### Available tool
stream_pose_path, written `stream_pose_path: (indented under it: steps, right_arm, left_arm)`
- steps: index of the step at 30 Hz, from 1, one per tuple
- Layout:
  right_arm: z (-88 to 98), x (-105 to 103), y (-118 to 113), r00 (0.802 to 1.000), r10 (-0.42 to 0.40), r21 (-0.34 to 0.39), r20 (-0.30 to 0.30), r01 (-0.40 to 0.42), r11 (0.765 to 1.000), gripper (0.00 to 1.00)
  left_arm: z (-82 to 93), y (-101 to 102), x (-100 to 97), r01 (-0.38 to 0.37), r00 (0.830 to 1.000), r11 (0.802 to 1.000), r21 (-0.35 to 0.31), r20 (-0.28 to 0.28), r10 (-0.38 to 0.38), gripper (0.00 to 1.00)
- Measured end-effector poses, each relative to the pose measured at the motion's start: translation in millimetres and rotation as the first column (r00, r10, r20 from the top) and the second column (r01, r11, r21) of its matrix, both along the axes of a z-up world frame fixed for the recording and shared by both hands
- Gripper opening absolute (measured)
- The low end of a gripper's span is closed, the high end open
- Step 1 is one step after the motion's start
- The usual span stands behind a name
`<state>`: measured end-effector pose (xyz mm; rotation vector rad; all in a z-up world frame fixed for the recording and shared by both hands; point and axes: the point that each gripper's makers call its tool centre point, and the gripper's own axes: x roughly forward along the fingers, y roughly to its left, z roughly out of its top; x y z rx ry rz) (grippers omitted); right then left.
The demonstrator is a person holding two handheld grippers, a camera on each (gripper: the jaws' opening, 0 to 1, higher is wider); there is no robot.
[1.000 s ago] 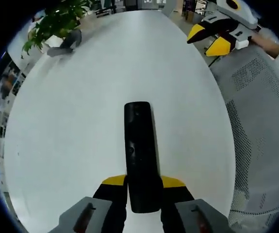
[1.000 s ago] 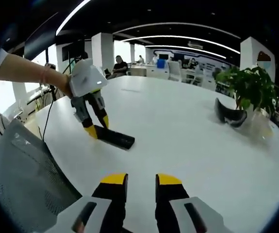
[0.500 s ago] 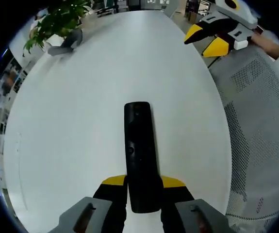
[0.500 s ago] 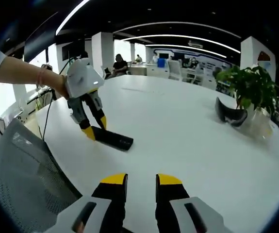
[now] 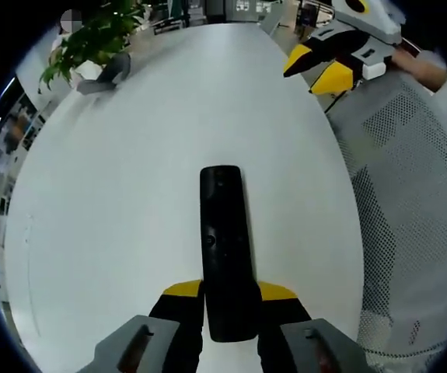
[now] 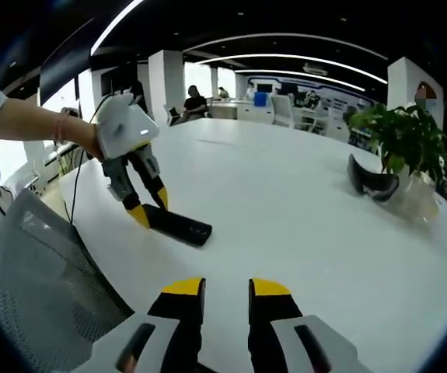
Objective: Press the specified remote control buttons in sequence, fully releasing each button before pressing the next.
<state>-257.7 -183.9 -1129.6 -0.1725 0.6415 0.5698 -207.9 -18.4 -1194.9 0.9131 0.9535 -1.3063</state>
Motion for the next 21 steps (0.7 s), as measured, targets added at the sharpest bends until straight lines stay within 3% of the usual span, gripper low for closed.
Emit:
stream_pose_path:
  steps: [21]
  right_arm:
    - [-6.4,-5,6,0.998,0.047,-0.014,-0.036,-0.047,0.999,0.18]
  left_arm:
    - [0.8,0,-14.1,-0.033,0.999,0.995,-0.091,0.0,0.033,0.24]
